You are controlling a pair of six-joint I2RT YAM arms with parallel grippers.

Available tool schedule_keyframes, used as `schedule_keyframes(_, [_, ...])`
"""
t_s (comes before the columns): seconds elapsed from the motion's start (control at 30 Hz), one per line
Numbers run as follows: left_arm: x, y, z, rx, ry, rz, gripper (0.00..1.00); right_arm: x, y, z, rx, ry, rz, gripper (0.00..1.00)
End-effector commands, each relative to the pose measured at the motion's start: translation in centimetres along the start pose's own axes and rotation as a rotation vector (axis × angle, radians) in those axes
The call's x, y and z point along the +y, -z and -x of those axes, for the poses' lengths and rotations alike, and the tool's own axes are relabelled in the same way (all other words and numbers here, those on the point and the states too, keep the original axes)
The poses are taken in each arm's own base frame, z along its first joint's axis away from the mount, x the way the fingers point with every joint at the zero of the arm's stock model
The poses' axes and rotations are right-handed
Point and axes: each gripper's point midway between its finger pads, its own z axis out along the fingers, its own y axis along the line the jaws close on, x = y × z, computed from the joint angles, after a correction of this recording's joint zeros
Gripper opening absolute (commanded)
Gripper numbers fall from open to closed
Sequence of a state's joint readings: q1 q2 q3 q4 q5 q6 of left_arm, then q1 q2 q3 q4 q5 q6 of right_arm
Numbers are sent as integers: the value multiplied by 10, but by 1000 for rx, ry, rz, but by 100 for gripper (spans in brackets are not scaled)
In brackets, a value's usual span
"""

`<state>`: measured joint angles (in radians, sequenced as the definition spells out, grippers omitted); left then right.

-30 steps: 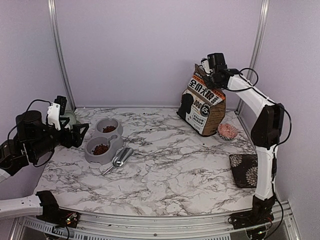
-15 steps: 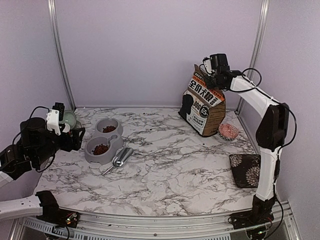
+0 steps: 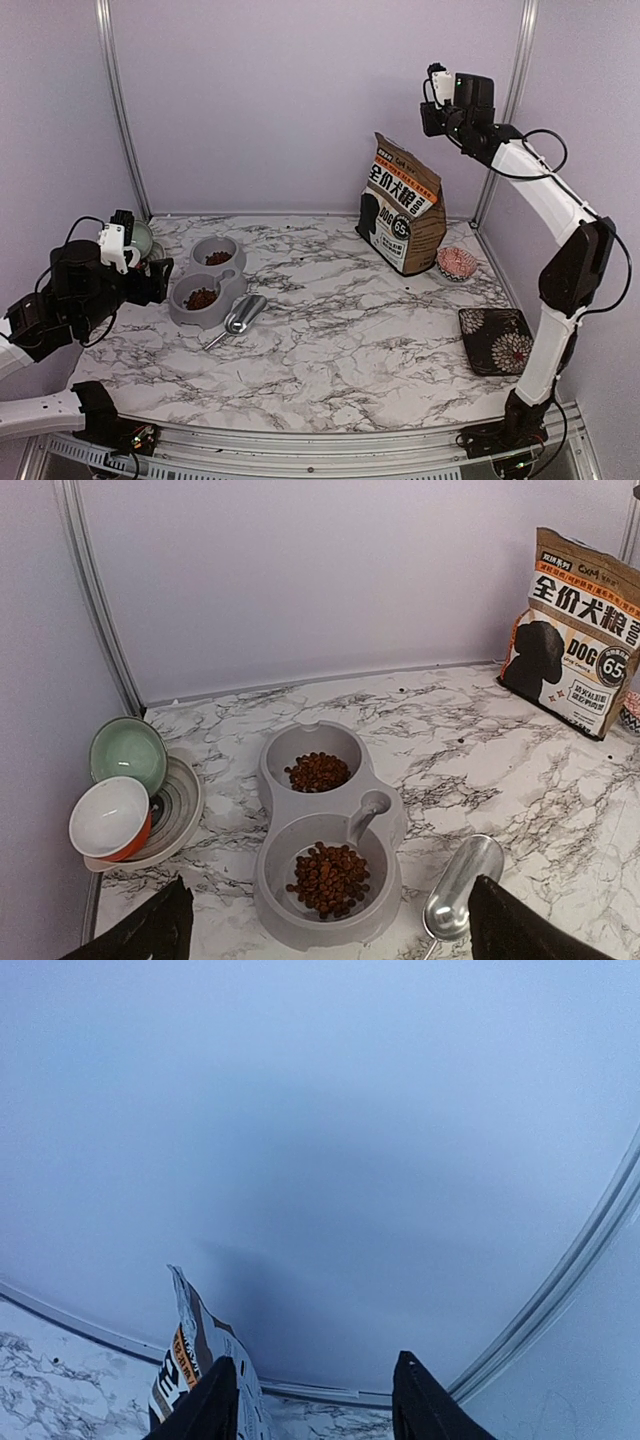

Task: Serve the pet food
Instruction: Move the pet food bag to the corner of the board, then reset both arms

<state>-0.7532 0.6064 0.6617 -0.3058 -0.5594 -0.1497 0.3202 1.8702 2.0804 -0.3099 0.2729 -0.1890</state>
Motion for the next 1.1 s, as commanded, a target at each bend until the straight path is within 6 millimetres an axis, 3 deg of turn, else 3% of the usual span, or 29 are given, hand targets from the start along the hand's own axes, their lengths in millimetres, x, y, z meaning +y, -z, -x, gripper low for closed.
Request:
schedule_keyframes(0.0, [6, -3, 3, -34, 7, 38, 97, 0, 8, 18, -46, -16, 41, 54])
schedule_keyframes(0.27, [14, -5, 9, -72, -23, 95, 98, 3, 29, 37, -77, -34, 111, 69])
schedule_keyframes(0.43, [23, -15, 9, -114, -49, 154, 99, 26, 64, 45, -95, -75, 275, 95])
schedule_keyframes(0.6, [47, -34, 2, -116, -25, 247, 99, 27, 105, 19, -91, -130, 296, 100])
schedule_keyframes(0.63, [53, -37, 0, -117, -6, 258, 99, 21, 120, 20, -106, -138, 286, 100])
schedule_keyframes(0.83, [78, -54, -17, -146, 95, 320, 99, 0, 170, -21, -89, -185, 217, 100])
schedule_keyframes(1.07, [106, -65, -43, -173, 159, 445, 99, -17, 198, -90, 1, -263, 108, 100])
